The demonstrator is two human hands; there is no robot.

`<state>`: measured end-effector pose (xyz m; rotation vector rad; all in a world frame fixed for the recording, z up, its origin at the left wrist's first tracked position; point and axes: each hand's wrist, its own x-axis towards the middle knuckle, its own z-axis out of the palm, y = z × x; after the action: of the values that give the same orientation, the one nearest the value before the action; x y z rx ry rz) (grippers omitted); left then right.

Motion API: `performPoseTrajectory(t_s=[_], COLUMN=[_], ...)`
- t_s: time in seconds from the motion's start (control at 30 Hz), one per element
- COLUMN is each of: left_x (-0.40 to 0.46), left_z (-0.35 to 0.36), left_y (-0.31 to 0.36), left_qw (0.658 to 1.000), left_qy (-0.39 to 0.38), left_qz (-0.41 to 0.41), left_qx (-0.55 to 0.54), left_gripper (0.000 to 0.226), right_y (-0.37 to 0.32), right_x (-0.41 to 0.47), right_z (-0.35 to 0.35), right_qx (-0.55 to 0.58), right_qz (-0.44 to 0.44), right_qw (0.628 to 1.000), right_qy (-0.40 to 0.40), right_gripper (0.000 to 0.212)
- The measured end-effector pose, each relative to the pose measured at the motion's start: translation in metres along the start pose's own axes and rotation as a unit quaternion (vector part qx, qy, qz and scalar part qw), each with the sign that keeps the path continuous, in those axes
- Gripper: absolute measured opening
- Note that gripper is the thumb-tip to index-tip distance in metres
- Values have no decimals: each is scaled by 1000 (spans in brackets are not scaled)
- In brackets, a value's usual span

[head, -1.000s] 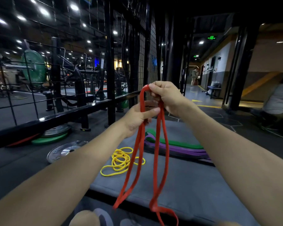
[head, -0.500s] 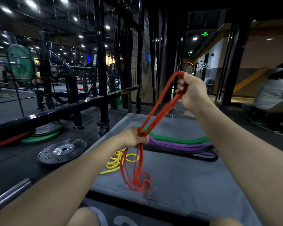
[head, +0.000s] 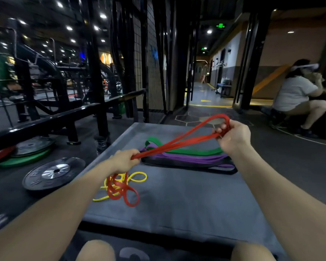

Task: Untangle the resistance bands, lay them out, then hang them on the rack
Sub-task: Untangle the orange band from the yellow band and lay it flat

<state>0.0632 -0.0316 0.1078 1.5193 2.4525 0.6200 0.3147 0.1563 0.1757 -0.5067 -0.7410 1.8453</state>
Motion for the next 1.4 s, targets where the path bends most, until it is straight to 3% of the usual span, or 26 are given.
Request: performPoseTrajectory(t_s=[0.13,0.23,0.5,0.63,0.8,0.9,0.97,1.1,1.2,1.33,1.4], left_x=[27,48,121,142,170,180,182,182,179,173,173], left_z=[24,29,-24,43,129,148,158,165,164,159,160], left_y=[8,13,-9,-7,0,5,2,-8,-12,-18,-19], left_qw=[999,997,955,946,935,944,955,972,969,965,967], left_qy=[-8,-4,31,-32,-98,-118,-136,-135,-123,-104,-89], left_qz=[36,72,104,93,113,125,131,155,209,239,236], left_qx=[-28,18,275,307,323,280,228,114,44,-9,-23], left_gripper=[15,5,8,12,29,29,29,40,52,43,53], right_y=[11,19,56,78,75,70,72,71,71,77,77], right_x=[17,29,72,96,105,105,105,104,99,97,97], right_z=[-38,-57,-80,-126,-184,-200,-210,-222,-222,-224,-227], right_qx=[7,11,-14,-75,-171,-243,-384,-630,-688,-763,-779], right_qz=[26,33,89,95,43,-10,-62,-96,-76,-86,-77], right_qw=[998,997,995,990,976,964,917,764,710,626,608], right_qy=[52,64,35,77,130,108,91,100,127,134,133], right_gripper=[36,38,33,28,28,22,20,25,28,24,21])
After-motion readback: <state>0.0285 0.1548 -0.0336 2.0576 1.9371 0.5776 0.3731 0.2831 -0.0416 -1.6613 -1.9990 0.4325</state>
